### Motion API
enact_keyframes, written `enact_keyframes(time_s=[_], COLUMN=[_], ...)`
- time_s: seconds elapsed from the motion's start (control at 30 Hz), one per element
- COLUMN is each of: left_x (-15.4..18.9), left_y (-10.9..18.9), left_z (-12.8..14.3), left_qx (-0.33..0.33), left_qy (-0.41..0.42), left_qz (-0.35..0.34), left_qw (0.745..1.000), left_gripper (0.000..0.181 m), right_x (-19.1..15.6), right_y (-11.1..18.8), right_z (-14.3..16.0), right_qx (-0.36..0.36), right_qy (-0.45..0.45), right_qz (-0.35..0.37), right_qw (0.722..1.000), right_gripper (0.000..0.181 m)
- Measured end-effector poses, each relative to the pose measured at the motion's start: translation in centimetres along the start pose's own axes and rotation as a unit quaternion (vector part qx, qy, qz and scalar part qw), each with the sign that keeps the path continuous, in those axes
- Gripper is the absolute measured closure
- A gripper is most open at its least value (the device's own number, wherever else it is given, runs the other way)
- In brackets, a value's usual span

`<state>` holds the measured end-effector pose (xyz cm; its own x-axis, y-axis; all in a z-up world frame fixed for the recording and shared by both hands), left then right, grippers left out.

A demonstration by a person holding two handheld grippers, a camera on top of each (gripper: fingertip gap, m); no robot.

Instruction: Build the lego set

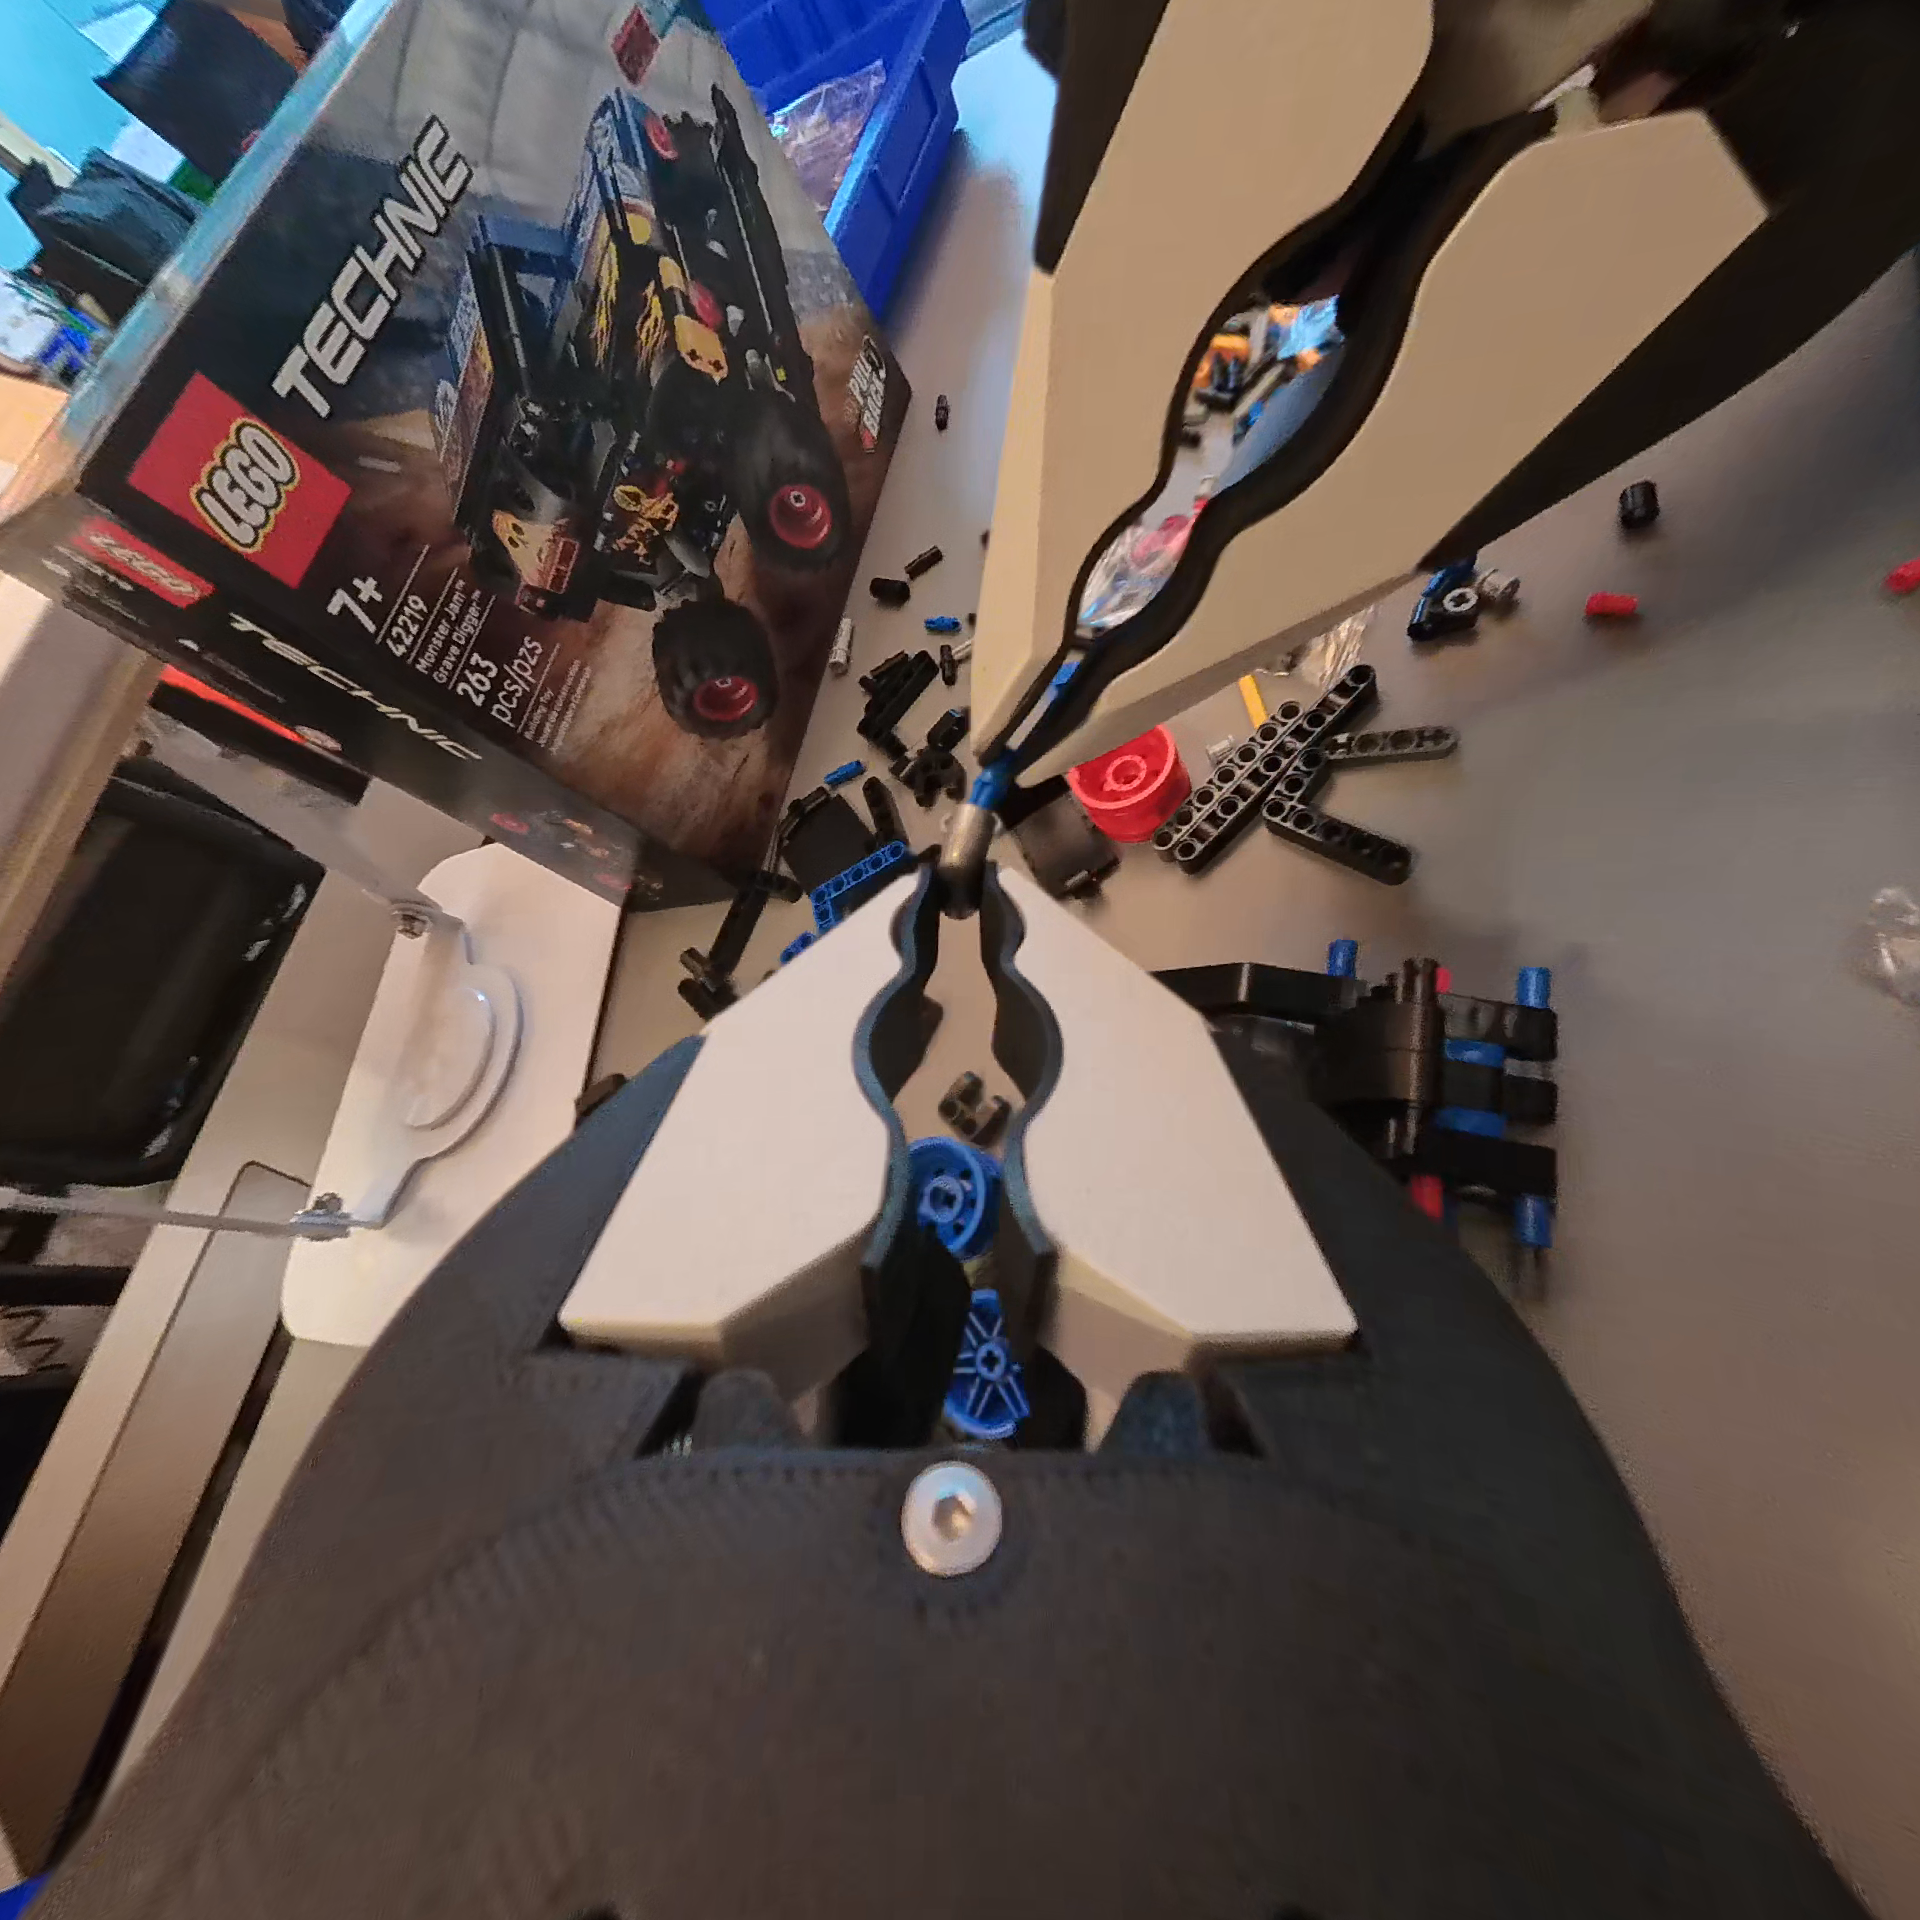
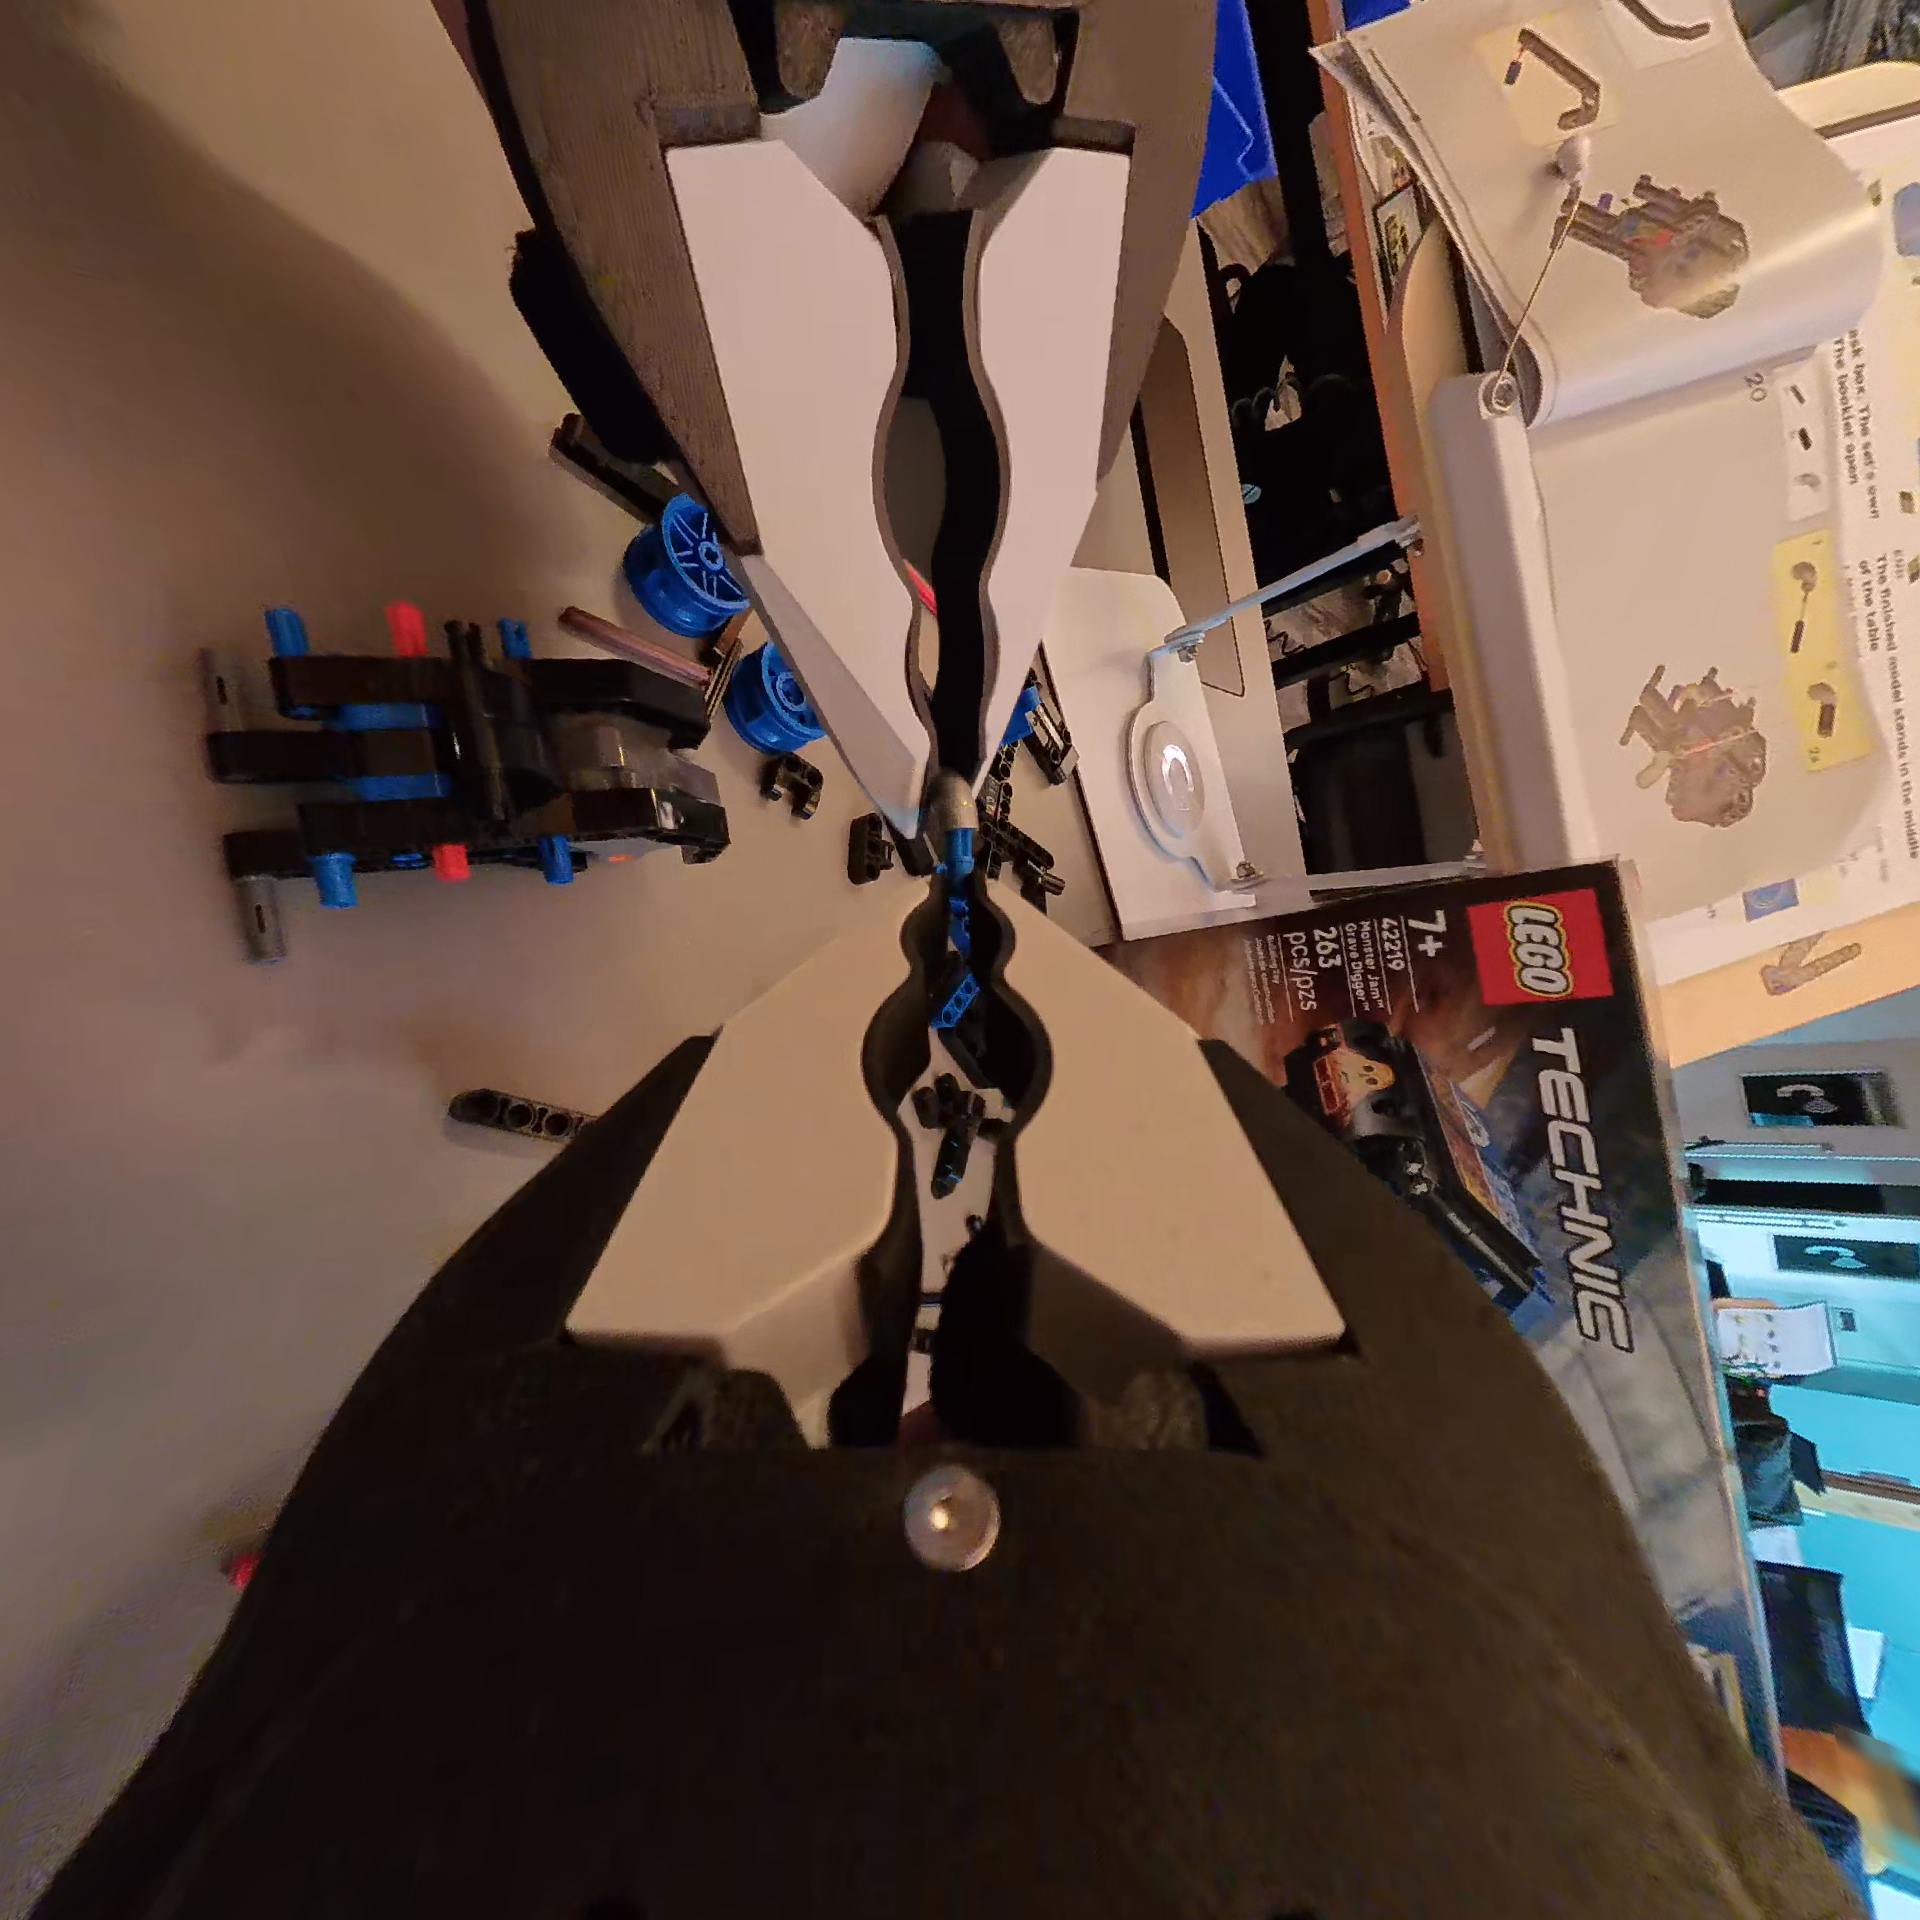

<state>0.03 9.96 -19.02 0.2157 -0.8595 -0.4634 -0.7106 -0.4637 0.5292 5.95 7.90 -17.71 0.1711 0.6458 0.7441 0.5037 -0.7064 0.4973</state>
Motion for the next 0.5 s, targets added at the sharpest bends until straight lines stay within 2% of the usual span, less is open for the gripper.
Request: enact_keyframes(time_s=[0.5], left_x=[0.12], left_y=[-0.31], left_z=[0.24], left_qx=[-0.064], left_qy=[-0.076], left_qz=[-0.054], left_qw=[0.994], left_gripper=[0.177], right_x=[-0.31], right_y=[-0.44], right_z=[-0.29], right_qx=[-0.022], right_qy=[0.050], right_qz=[0.007], right_qw=[0.998], right_gripper=[0.181])
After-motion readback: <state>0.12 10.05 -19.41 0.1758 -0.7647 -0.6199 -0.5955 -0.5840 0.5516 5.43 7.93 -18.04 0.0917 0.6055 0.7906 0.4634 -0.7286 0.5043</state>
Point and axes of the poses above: each gripper's, where its closed fingertips meet, y back along the fingers, z out of its underside, x = y × z across the jaws, the point moved 4 cm from there along y, back along the fingers, and after that the axes turned 3 degrees about -x, right-handed, at the moved point
